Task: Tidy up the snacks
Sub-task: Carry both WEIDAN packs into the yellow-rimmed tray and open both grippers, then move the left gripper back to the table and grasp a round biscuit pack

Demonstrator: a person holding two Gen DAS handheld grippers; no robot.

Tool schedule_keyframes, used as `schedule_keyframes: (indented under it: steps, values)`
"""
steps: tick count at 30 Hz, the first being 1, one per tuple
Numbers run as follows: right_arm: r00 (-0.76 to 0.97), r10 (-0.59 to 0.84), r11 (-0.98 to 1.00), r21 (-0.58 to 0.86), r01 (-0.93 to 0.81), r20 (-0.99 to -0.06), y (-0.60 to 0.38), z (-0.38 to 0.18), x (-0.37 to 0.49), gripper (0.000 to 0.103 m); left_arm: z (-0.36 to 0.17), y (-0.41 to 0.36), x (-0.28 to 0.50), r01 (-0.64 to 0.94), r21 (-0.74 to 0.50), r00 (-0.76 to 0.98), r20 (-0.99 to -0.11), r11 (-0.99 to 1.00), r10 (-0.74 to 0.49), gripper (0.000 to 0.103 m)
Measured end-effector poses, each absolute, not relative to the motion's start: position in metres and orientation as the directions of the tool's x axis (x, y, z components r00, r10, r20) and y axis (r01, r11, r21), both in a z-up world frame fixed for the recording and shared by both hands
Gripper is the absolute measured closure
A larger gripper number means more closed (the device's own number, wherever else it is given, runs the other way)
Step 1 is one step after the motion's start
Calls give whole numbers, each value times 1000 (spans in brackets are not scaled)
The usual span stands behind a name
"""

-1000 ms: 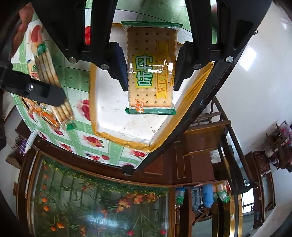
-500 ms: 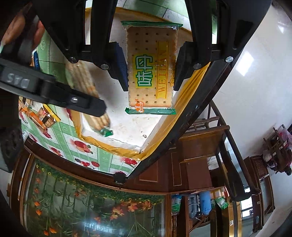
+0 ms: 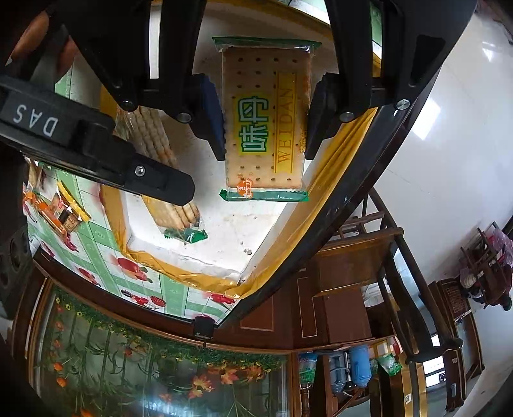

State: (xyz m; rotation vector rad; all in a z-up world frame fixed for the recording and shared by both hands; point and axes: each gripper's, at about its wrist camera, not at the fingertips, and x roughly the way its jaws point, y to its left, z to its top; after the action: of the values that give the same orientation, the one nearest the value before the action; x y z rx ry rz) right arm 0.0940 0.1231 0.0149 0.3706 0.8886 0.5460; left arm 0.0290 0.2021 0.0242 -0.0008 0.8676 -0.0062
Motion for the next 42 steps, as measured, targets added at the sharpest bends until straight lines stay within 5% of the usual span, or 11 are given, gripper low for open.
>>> schedule_keyframes:
  steps: [10,11,13,17,33,42]
  values:
    - [522,502,865,387,-321,-689,140,14,91,53,12,204,36,4,-17,595,-803,1000,-15,56]
    - [524,492,870,372,-323,-695,141,14,90,52,9,203,37,5,-16,583,-812,1000,-16,52]
    - [529,472,881,352,-317,-705,140,13,92,47,9,202,34,-22,24,586,-810,999,32,15]
    - [556,471,882,356,-309,-684,129,20,87,35,17,204,25,-41,17,613,-789,999,38,15]
    - [689,420,896,390,-212,-591,14,68,42,33,56,172,-1,9,13,696,-718,1000,3,15]
    - [730,289,944,312,-108,-619,-69,67,-7,25,58,105,2,168,-61,645,-748,984,-157,15]
